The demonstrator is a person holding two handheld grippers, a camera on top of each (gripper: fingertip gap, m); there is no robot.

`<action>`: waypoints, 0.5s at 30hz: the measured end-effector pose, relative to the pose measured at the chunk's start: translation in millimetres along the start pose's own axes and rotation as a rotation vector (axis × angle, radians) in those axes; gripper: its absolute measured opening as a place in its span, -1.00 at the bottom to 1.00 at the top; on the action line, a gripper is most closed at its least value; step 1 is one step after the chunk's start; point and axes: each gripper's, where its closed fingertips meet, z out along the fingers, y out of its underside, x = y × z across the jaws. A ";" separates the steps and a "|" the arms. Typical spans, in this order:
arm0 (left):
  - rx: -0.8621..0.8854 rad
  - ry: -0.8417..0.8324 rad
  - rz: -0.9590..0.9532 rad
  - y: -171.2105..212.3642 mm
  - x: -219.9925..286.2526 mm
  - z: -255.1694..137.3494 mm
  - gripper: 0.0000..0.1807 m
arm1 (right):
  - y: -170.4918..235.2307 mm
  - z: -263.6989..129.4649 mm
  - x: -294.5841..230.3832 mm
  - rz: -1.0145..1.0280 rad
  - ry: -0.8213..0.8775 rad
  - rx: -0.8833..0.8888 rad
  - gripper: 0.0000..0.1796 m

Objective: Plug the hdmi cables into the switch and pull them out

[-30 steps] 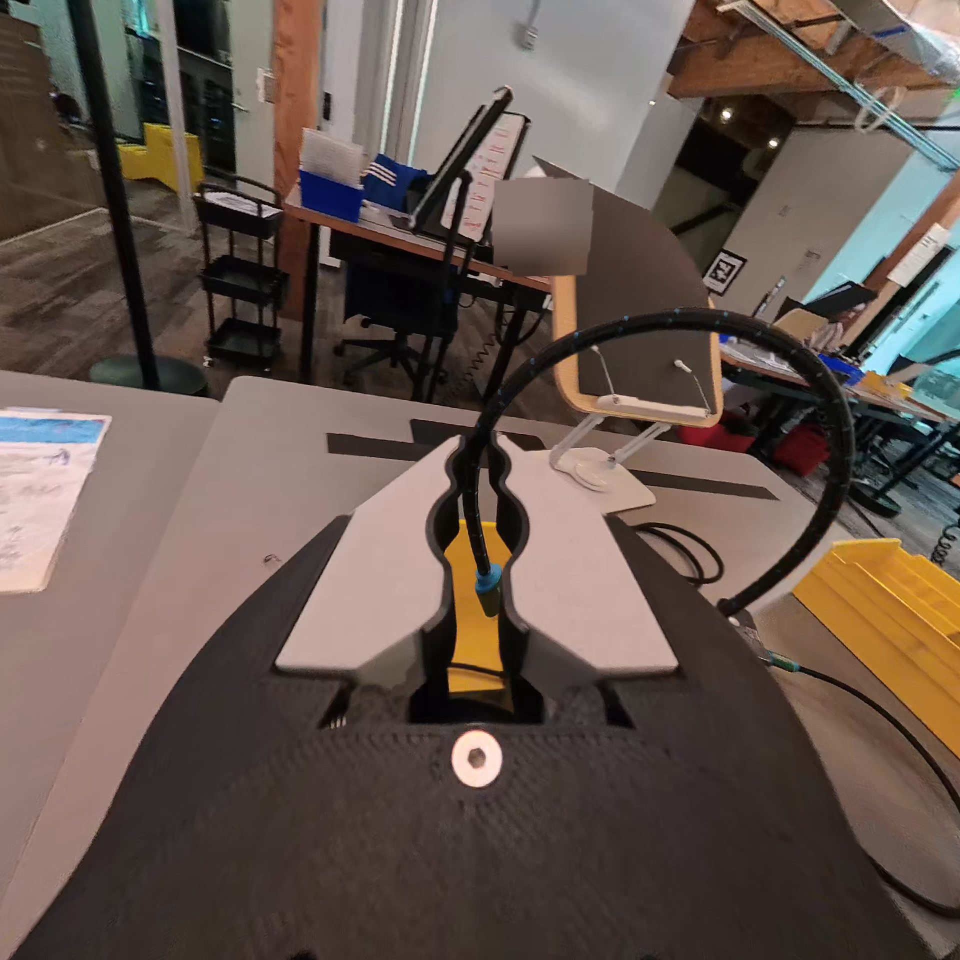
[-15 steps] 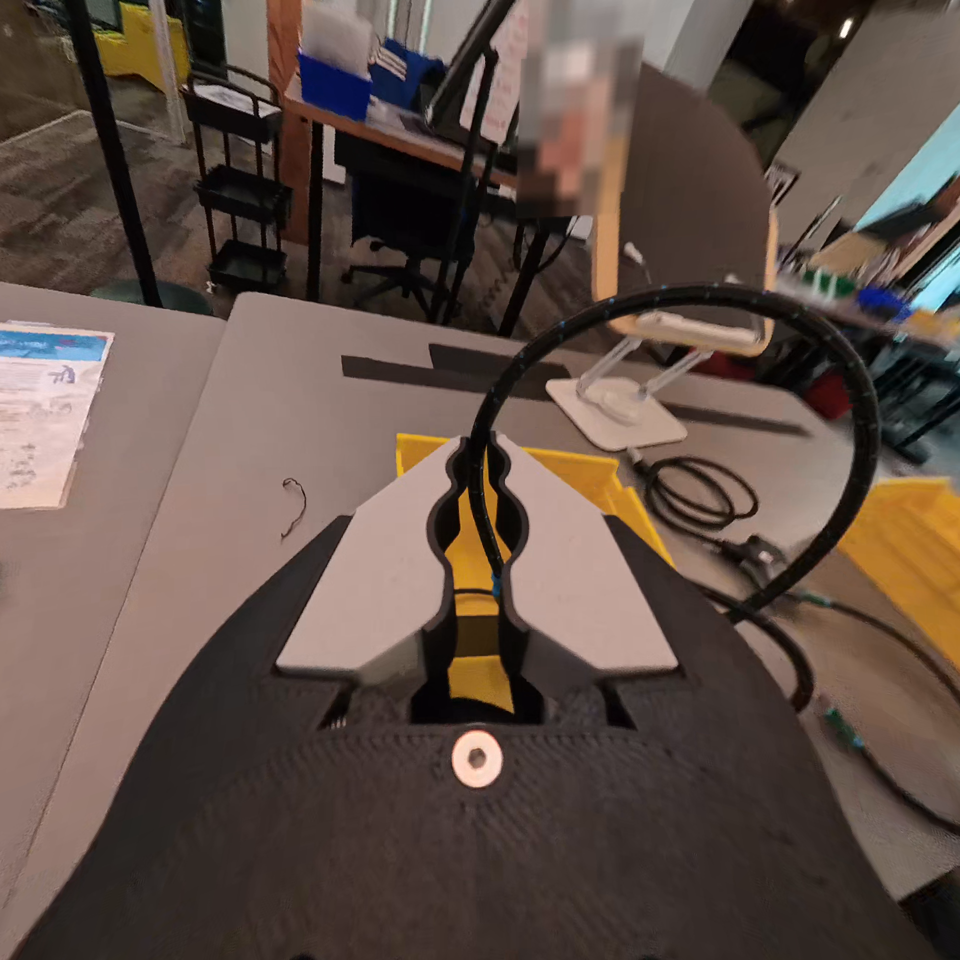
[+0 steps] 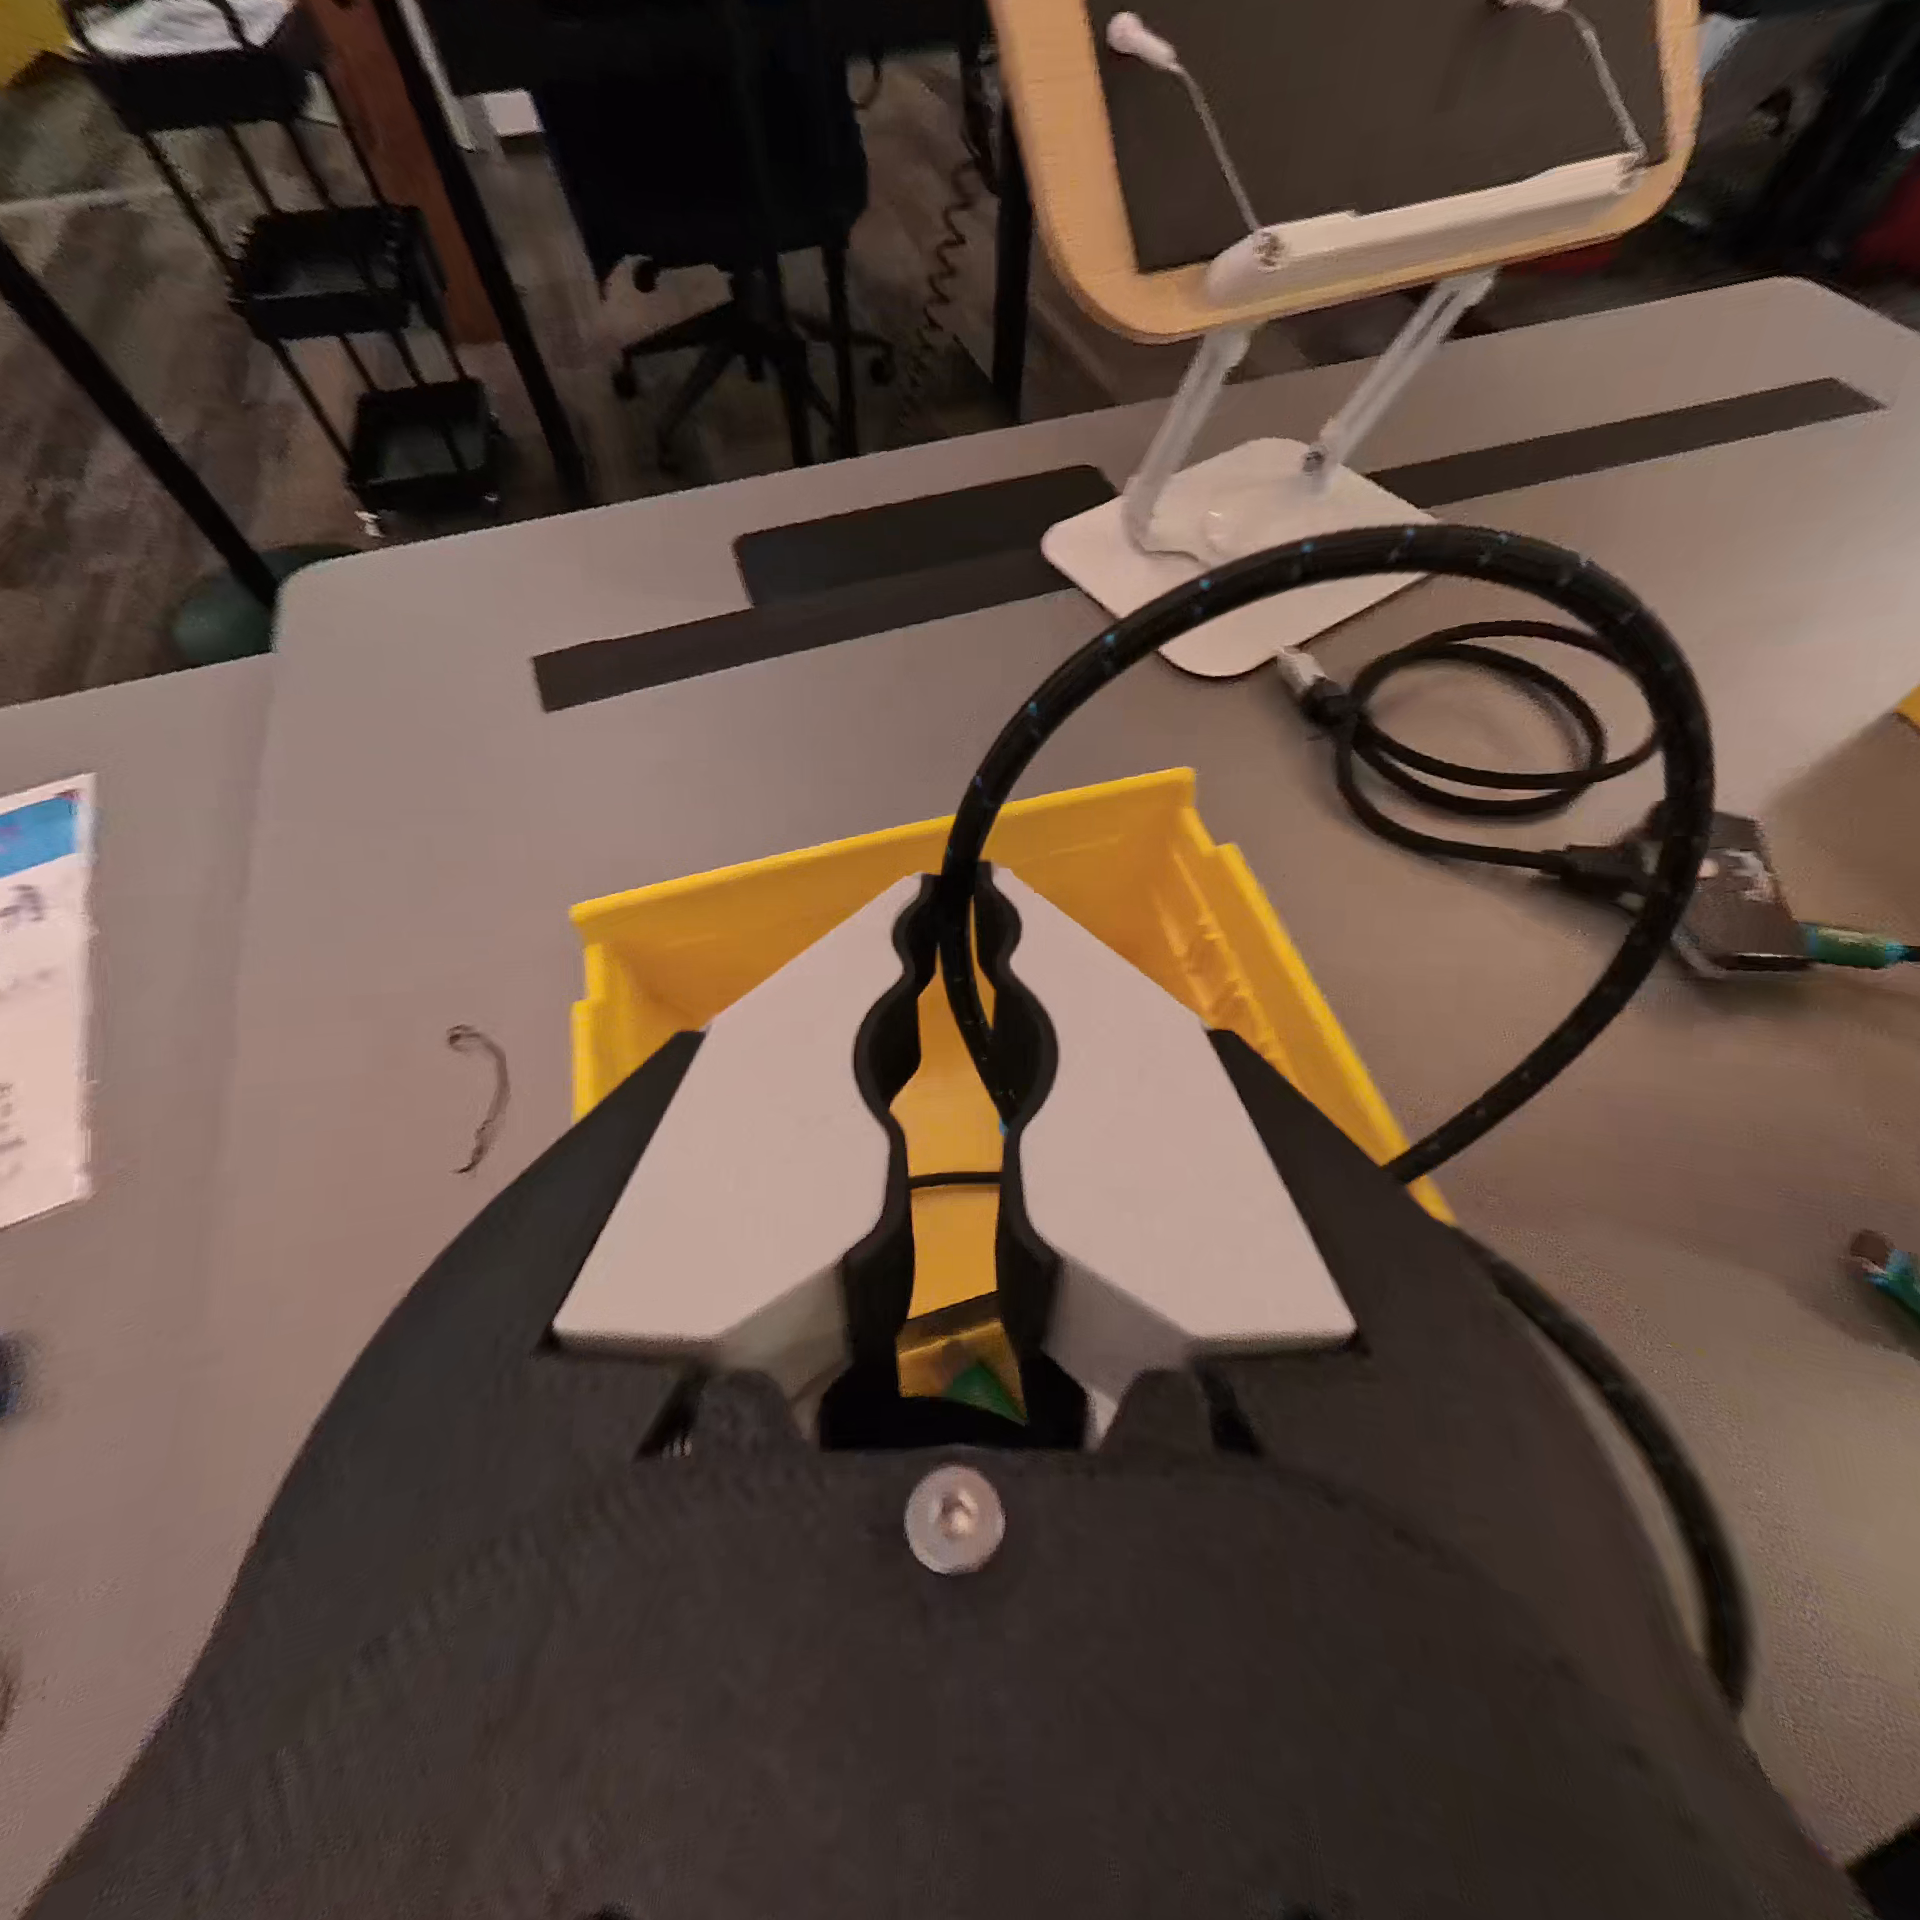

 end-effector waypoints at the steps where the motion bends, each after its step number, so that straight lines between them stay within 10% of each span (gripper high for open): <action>1: -0.010 0.023 -0.012 -0.7 8.0 3.6 -0.96 | -0.1 -0.5 0.5 0.000 0.001 0.001 -0.82; 15: 0.065 0.123 -0.326 -38.1 4.6 4.7 -0.96 | -11.5 -10.1 5.0 -0.002 0.013 0.034 -0.82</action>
